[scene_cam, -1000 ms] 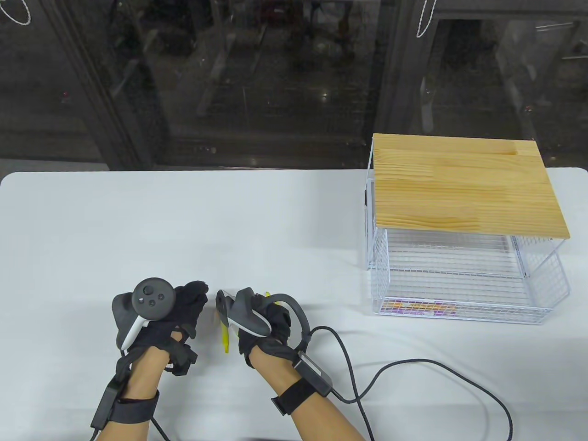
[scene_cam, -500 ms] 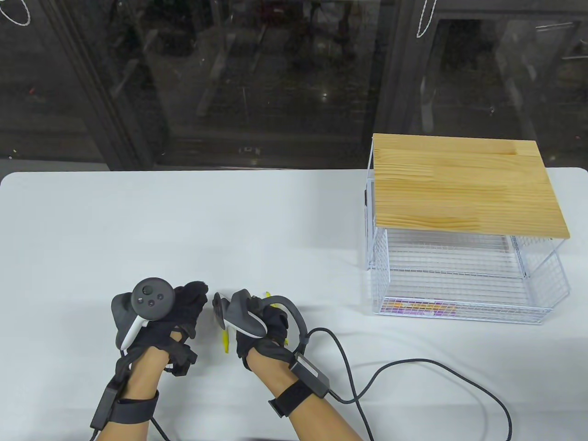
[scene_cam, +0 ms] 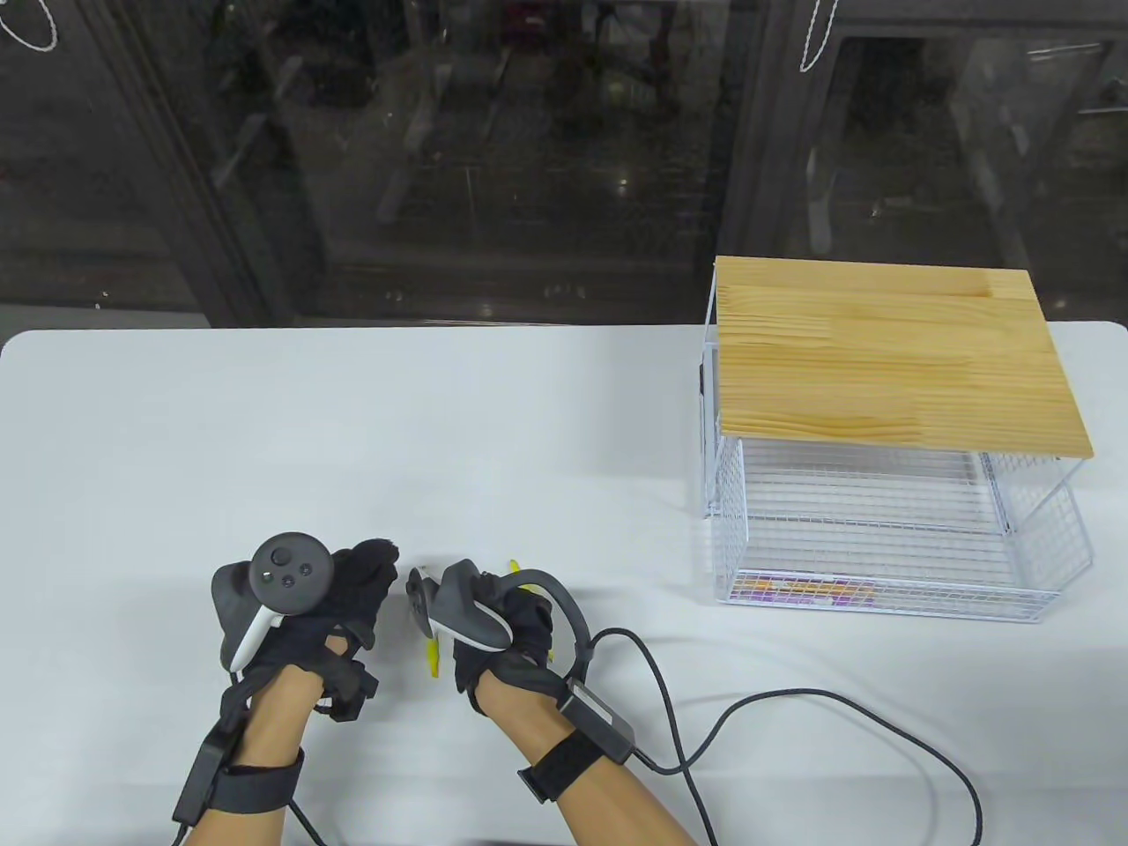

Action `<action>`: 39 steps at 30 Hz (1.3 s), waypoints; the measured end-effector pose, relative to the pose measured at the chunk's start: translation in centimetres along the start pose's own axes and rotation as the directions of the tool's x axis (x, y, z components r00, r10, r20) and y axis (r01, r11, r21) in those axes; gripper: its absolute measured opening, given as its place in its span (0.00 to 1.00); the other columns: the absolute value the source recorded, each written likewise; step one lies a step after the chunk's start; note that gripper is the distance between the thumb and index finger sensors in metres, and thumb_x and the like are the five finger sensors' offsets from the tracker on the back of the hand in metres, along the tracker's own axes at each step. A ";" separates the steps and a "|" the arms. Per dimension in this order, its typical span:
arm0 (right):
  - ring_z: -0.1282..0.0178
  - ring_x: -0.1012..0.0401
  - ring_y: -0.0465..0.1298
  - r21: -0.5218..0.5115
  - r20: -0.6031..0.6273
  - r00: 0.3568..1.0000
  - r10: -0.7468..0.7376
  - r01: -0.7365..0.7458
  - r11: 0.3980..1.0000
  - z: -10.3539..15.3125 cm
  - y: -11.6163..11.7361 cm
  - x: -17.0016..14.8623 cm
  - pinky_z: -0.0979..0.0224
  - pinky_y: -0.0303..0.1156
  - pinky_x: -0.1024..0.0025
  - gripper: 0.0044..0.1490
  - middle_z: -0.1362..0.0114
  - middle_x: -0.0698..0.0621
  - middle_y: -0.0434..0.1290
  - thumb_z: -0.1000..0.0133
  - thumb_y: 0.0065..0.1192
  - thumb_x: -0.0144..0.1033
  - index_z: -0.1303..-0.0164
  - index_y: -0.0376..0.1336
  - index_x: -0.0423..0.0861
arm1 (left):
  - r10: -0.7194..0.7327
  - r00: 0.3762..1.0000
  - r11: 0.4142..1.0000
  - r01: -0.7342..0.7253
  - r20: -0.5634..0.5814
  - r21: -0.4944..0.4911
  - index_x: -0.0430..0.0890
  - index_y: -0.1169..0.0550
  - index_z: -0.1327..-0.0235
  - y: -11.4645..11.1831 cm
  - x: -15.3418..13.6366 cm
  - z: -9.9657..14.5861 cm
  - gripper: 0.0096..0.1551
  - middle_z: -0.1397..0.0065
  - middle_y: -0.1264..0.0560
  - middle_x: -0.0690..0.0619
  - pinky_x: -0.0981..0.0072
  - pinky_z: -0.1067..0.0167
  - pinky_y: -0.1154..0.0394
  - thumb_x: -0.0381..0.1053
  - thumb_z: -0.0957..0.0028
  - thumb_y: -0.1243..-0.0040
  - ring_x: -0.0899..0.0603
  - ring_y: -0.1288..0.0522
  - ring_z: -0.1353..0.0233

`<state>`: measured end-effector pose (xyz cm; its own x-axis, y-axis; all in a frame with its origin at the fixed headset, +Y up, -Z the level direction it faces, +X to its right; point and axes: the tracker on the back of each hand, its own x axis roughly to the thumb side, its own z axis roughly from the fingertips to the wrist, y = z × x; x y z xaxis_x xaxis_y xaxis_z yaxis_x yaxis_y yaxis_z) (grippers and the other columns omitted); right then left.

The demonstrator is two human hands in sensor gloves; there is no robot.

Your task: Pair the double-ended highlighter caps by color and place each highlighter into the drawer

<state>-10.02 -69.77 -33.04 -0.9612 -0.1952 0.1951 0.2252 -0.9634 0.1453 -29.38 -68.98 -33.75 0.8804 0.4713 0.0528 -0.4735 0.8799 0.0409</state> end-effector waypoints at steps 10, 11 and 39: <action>0.71 0.63 0.81 -0.054 -0.020 0.992 -0.124 0.123 0.991 0.0 -3.3 -2.5 0.66 0.79 0.70 0.31 0.65 0.57 0.83 0.59 0.78 0.59 0.58 0.79 0.46 | 0.012 1.000 1.000 -0.012 -0.002 0.001 0.51 0.15 0.42 0.1 -0.1 0.1 0.28 0.44 0.13 0.46 0.36 0.52 0.22 0.56 0.56 0.37 0.34 0.15 0.50; 0.70 0.63 0.81 -0.069 -0.023 0.988 -0.150 0.148 0.987 -0.1 -3.7 -3.1 0.66 0.79 0.70 0.31 0.65 0.58 0.83 0.59 0.78 0.59 0.57 0.79 0.46 | 0.012 1.000 1.000 -0.012 -0.002 0.001 0.51 0.15 0.42 0.1 -0.1 0.1 0.28 0.44 0.13 0.46 0.36 0.52 0.22 0.56 0.55 0.37 0.34 0.15 0.50; 0.46 0.48 0.79 -0.259 0.008 0.907 -0.422 0.409 0.875 3.8 1.1 -12.8 0.42 0.74 0.47 0.27 0.37 0.47 0.78 0.52 0.72 0.52 0.44 0.71 0.54 | -0.051 0.999 0.999 0.051 0.002 -0.009 0.50 0.15 0.42 -0.3 0.3 0.0 0.28 0.44 0.12 0.46 0.36 0.52 0.22 0.56 0.56 0.37 0.34 0.15 0.50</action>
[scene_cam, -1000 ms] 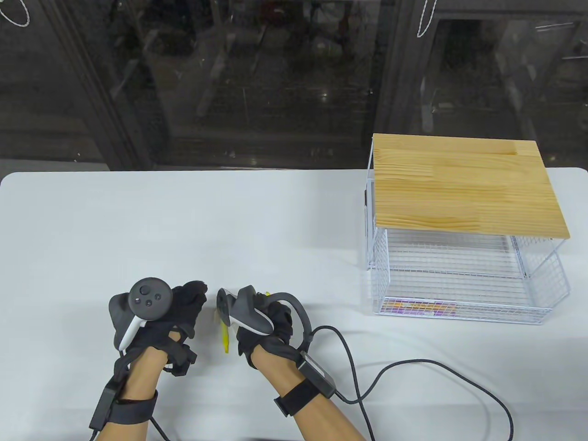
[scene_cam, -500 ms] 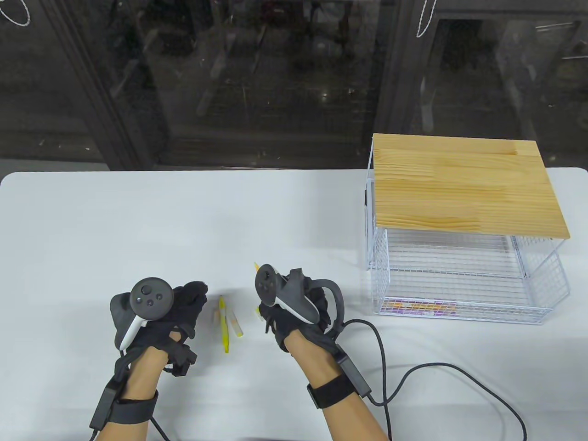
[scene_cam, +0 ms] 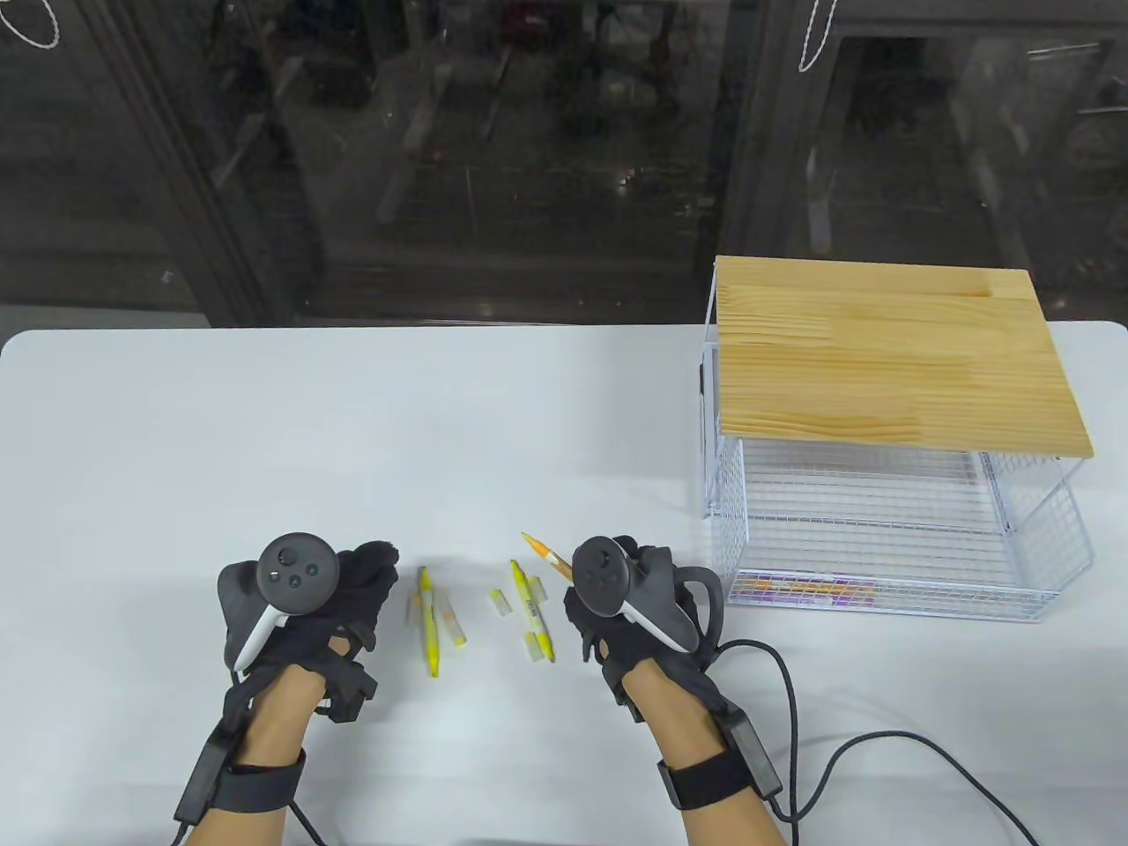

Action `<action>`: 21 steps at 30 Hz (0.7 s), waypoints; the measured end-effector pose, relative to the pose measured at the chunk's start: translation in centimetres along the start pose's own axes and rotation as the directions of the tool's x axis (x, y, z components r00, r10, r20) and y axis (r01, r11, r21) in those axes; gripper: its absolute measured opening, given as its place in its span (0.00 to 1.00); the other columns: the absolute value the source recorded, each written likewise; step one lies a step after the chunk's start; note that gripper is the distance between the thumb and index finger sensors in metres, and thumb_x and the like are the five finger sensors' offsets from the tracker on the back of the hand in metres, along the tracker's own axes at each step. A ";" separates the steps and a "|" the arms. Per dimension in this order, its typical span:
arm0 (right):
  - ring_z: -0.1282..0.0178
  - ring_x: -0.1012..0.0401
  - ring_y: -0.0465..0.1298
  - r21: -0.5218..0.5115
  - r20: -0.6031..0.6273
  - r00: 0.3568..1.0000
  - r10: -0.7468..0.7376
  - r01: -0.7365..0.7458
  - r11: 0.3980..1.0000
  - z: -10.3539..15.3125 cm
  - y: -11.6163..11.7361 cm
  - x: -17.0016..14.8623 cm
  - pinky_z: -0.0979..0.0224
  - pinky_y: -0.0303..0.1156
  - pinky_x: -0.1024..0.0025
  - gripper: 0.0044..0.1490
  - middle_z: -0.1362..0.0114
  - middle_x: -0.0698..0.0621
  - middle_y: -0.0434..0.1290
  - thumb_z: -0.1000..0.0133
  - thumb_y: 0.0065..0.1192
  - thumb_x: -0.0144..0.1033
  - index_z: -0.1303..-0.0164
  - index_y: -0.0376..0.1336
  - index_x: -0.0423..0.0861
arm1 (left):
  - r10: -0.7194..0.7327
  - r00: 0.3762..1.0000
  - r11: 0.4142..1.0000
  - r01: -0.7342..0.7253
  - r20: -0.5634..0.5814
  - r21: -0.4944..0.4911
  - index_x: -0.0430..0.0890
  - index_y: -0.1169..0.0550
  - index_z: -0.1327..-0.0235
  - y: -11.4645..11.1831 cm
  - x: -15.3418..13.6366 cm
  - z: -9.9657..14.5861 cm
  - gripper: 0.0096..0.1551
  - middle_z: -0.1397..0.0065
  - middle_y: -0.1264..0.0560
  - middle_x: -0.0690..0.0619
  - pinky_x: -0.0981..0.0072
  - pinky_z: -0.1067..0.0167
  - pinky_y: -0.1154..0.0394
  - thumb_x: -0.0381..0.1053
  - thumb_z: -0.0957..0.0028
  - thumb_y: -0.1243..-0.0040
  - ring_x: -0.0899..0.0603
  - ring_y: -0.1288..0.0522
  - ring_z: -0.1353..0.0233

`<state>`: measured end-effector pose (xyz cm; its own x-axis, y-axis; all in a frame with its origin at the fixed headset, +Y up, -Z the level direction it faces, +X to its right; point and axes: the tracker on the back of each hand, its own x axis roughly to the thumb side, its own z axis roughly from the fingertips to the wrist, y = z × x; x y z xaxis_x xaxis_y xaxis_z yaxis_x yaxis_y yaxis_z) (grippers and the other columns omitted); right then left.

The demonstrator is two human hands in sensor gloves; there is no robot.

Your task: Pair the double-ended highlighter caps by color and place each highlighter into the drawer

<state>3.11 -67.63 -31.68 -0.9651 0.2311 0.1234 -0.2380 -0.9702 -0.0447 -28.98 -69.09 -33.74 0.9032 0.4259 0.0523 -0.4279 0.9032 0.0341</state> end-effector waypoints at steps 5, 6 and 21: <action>0.51 0.52 0.82 -0.006 0.058 0.998 -0.020 0.020 1.000 0.2 0.6 -0.2 0.44 0.76 0.51 0.29 0.42 0.49 0.82 0.54 0.74 0.48 0.43 0.71 0.51 | -0.031 1.000 1.000 0.031 0.001 0.004 0.50 0.15 0.43 -0.3 0.3 0.0 0.28 0.44 0.12 0.46 0.36 0.52 0.21 0.56 0.56 0.37 0.34 0.14 0.51; 0.50 0.53 0.82 -0.028 0.068 0.998 -0.018 0.020 0.999 0.2 0.5 -0.2 0.43 0.76 0.51 0.30 0.41 0.49 0.81 0.54 0.75 0.47 0.42 0.71 0.50 | -0.036 0.999 0.999 0.036 -0.005 0.006 0.50 0.15 0.43 -0.4 0.3 -0.1 0.28 0.45 0.12 0.45 0.37 0.53 0.21 0.56 0.56 0.37 0.34 0.14 0.52; 0.46 0.52 0.79 -0.111 0.085 0.996 0.015 -0.005 0.994 -0.2 1.9 -0.7 0.39 0.74 0.49 0.31 0.38 0.49 0.78 0.52 0.72 0.44 0.37 0.71 0.50 | -0.241 0.967 0.969 0.235 -0.088 -0.074 0.48 0.11 0.52 -3.3 0.8 -1.6 0.24 0.50 0.10 0.46 0.41 0.57 0.18 0.56 0.59 0.31 0.37 0.13 0.57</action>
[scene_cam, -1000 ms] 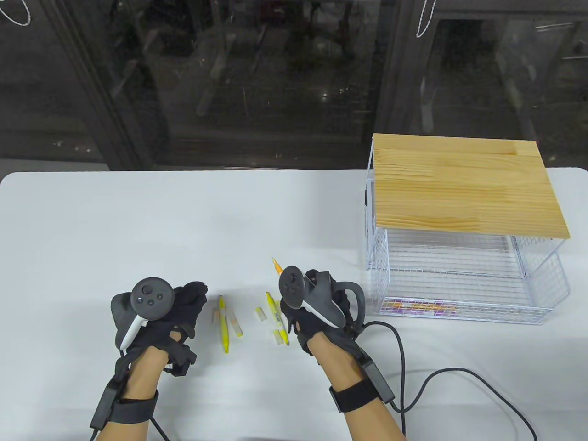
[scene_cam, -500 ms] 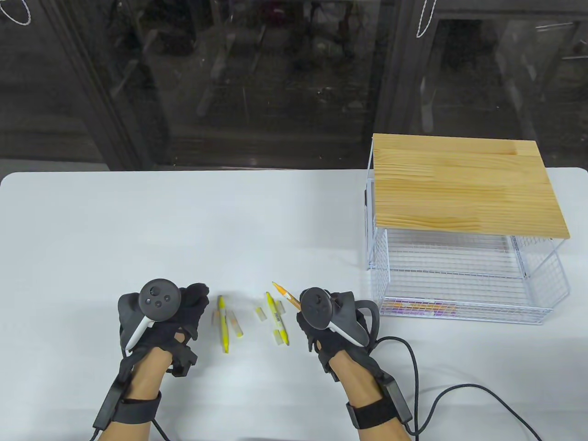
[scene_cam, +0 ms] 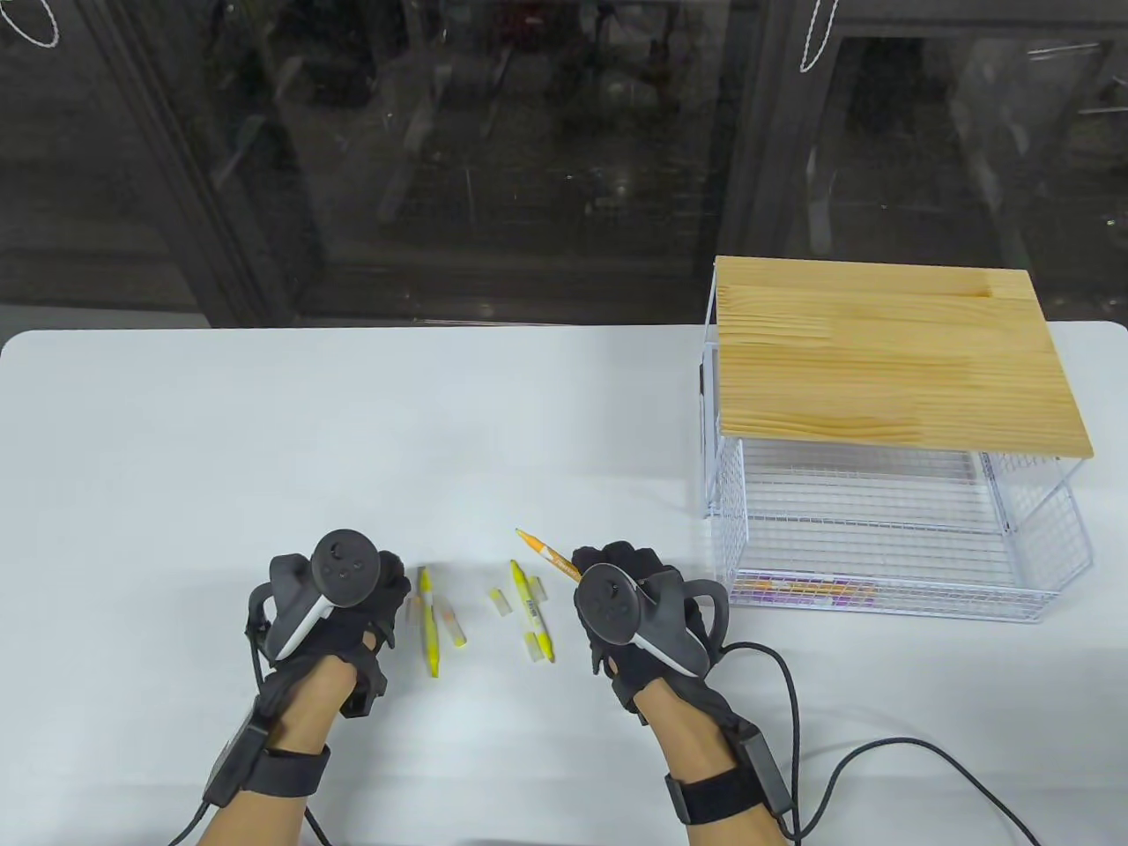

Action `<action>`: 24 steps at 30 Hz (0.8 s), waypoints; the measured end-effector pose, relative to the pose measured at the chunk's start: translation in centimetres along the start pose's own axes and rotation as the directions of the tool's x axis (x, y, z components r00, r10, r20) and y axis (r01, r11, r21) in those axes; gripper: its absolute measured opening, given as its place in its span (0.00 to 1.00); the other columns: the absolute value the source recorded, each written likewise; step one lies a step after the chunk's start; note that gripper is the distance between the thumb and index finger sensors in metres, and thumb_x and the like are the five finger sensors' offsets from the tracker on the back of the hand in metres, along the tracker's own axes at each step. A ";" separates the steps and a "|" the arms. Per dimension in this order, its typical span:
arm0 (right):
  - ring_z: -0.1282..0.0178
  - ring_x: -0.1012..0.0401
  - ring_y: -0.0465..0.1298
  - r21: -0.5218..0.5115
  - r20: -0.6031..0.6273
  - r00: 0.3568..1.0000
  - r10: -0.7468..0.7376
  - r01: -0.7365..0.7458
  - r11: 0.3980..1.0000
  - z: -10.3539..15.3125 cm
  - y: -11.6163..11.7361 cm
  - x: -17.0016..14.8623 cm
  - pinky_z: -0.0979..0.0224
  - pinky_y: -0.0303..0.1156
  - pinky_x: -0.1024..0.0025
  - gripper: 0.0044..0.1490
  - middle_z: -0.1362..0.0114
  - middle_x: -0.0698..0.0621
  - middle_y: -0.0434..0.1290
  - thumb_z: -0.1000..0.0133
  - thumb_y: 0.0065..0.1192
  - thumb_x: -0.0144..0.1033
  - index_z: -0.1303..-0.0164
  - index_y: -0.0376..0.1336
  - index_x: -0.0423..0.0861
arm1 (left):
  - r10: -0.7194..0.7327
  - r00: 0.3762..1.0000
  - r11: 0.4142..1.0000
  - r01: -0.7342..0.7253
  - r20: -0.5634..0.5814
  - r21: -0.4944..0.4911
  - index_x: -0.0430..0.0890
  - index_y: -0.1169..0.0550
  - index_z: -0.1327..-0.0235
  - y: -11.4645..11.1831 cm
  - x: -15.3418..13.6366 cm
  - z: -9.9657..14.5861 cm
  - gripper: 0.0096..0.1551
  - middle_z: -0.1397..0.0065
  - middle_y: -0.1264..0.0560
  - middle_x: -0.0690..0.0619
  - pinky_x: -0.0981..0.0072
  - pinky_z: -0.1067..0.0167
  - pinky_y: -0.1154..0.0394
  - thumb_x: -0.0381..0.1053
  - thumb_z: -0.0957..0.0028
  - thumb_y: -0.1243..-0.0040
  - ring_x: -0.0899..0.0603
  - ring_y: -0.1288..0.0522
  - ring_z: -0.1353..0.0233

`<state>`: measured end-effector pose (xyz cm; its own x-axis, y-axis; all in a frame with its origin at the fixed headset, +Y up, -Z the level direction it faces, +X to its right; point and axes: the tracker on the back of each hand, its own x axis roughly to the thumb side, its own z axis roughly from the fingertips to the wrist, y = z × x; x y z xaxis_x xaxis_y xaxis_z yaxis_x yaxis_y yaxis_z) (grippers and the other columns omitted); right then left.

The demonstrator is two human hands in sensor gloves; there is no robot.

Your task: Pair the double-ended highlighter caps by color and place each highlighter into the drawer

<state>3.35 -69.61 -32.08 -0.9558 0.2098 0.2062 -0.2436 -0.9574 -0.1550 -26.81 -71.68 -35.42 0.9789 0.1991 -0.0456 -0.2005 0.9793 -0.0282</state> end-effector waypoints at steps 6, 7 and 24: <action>0.46 0.52 0.79 0.020 0.001 1.000 0.004 -0.004 1.000 0.0 0.6 0.0 0.38 0.73 0.48 0.31 0.38 0.49 0.78 0.52 0.72 0.44 0.37 0.71 0.50 | -0.111 0.993 0.993 0.108 -0.045 -0.052 0.48 0.10 0.55 -1.2 0.8 -0.5 0.25 0.52 0.10 0.47 0.42 0.57 0.18 0.59 0.61 0.29 0.38 0.13 0.57; 0.46 0.52 0.79 0.023 0.000 1.000 0.007 -0.007 1.000 0.0 0.7 -0.1 0.38 0.73 0.48 0.31 0.38 0.49 0.78 0.52 0.72 0.44 0.37 0.71 0.50 | -0.134 0.990 0.990 0.131 -0.051 -0.059 0.48 0.10 0.56 -1.4 0.9 -0.6 0.25 0.52 0.10 0.48 0.42 0.58 0.18 0.60 0.61 0.29 0.38 0.13 0.57; 0.46 0.52 0.79 0.023 0.005 1.000 0.007 -0.007 1.000 0.1 0.7 0.1 0.38 0.73 0.47 0.31 0.38 0.50 0.78 0.52 0.73 0.44 0.37 0.71 0.50 | -0.226 0.970 0.970 0.216 -0.090 -0.107 0.50 0.09 0.60 -2.3 1.3 -1.0 0.25 0.55 0.10 0.50 0.44 0.61 0.18 0.64 0.61 0.30 0.39 0.13 0.60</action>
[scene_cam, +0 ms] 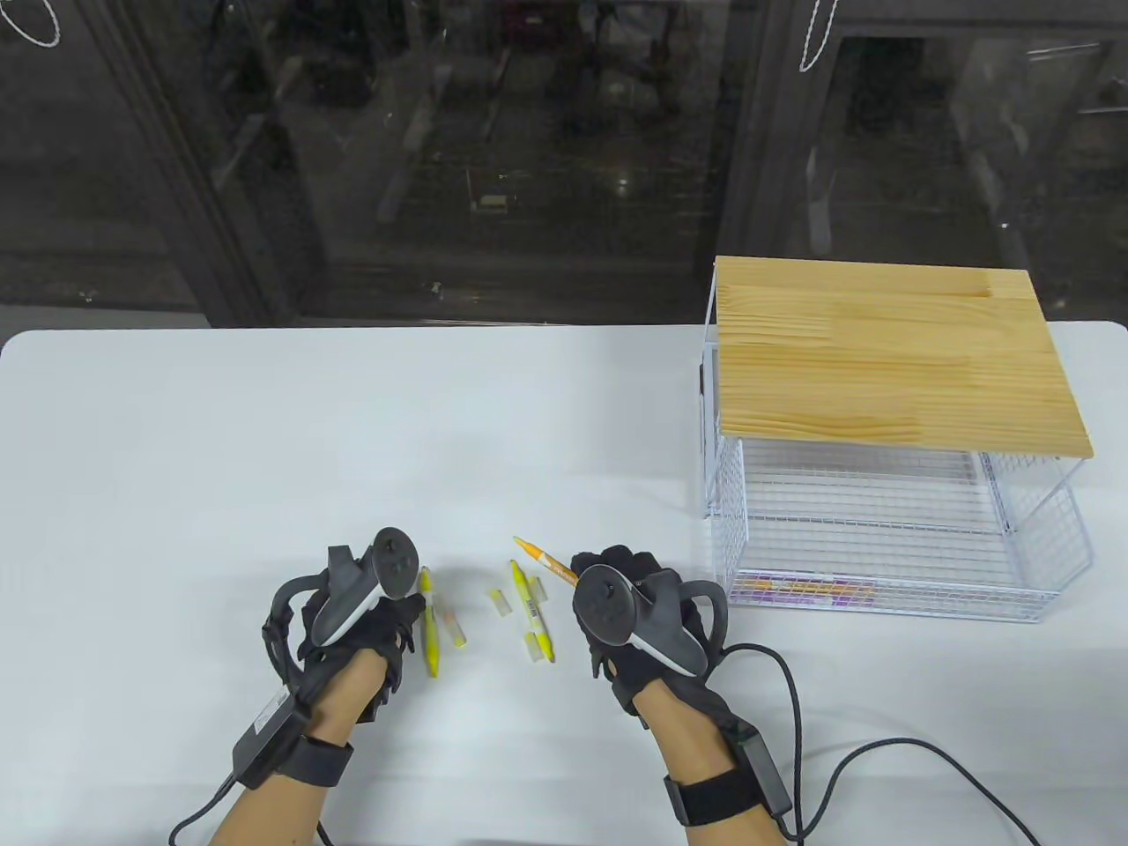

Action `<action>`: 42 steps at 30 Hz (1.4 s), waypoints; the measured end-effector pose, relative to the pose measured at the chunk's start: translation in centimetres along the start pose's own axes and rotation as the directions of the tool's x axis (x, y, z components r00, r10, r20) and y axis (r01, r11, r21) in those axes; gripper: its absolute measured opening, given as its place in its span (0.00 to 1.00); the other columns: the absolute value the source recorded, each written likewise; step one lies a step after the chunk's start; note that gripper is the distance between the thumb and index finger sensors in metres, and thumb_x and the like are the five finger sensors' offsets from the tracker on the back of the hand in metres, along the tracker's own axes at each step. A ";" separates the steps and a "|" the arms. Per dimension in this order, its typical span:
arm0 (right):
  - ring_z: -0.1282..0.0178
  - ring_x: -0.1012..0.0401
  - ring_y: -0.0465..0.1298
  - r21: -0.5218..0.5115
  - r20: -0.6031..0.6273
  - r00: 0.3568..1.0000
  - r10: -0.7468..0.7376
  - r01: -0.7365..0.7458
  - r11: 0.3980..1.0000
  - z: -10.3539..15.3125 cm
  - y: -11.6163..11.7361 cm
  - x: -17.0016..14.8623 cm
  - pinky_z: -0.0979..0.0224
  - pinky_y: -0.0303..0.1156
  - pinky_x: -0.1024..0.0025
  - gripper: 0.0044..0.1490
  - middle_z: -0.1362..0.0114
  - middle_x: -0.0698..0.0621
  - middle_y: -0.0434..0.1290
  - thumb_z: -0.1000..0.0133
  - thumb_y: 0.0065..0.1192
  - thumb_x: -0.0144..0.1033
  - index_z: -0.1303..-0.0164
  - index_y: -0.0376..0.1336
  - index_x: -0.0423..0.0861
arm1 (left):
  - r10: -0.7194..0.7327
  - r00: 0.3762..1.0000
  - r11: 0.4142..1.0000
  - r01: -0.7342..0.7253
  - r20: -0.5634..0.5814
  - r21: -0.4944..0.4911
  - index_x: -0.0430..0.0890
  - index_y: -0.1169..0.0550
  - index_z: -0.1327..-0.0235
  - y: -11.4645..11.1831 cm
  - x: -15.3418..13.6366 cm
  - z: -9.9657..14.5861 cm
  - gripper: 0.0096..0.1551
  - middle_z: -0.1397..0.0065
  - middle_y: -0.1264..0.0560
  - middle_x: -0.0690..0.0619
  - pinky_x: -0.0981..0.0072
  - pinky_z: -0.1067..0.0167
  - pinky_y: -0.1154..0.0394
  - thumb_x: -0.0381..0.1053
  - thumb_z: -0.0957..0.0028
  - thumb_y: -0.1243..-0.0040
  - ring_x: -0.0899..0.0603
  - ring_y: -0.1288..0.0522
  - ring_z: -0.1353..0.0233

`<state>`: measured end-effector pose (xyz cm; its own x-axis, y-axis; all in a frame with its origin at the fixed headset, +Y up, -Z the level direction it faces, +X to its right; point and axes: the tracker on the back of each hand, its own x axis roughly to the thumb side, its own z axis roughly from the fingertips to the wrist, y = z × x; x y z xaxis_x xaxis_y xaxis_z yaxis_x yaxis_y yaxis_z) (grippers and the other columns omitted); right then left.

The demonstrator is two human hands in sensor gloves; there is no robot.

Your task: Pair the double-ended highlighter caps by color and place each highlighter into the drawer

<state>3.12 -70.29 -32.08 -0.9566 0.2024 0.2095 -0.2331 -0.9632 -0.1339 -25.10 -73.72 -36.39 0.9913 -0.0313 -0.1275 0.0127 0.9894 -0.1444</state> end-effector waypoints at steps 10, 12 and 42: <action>0.46 0.52 0.79 0.006 -0.001 1.000 0.003 -0.003 1.000 0.0 0.1 0.0 0.38 0.73 0.47 0.31 0.38 0.50 0.78 0.52 0.73 0.45 0.37 0.71 0.50 | -0.019 1.000 0.998 0.017 -0.024 -0.065 0.50 0.11 0.55 0.1 -0.2 0.2 0.25 0.52 0.11 0.50 0.44 0.60 0.18 0.60 0.61 0.28 0.39 0.13 0.59; 0.46 0.52 0.79 0.008 -0.002 1.000 0.004 -0.004 1.000 0.0 0.1 0.0 0.38 0.73 0.47 0.31 0.38 0.50 0.78 0.52 0.72 0.45 0.37 0.71 0.50 | -0.030 0.999 0.997 0.029 -0.024 -0.065 0.51 0.11 0.55 0.0 -0.2 0.2 0.24 0.52 0.11 0.51 0.44 0.59 0.18 0.59 0.62 0.27 0.39 0.13 0.59; 0.46 0.52 0.79 0.031 -0.012 1.000 0.007 -0.007 1.000 0.0 0.2 -0.6 0.38 0.73 0.47 0.31 0.38 0.50 0.78 0.51 0.72 0.45 0.37 0.71 0.50 | 0.334 0.941 0.942 -0.333 0.048 -0.038 0.48 0.19 0.45 2.3 -2.8 1.3 0.29 0.48 0.12 0.49 0.47 0.60 0.17 0.52 0.62 0.27 0.43 0.13 0.61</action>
<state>3.65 -70.54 -32.27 -0.9603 0.1979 0.1966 -0.2214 -0.9695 -0.1053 -27.66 -71.16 -35.14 0.9437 0.3079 -0.1212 -0.3226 0.9375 -0.1307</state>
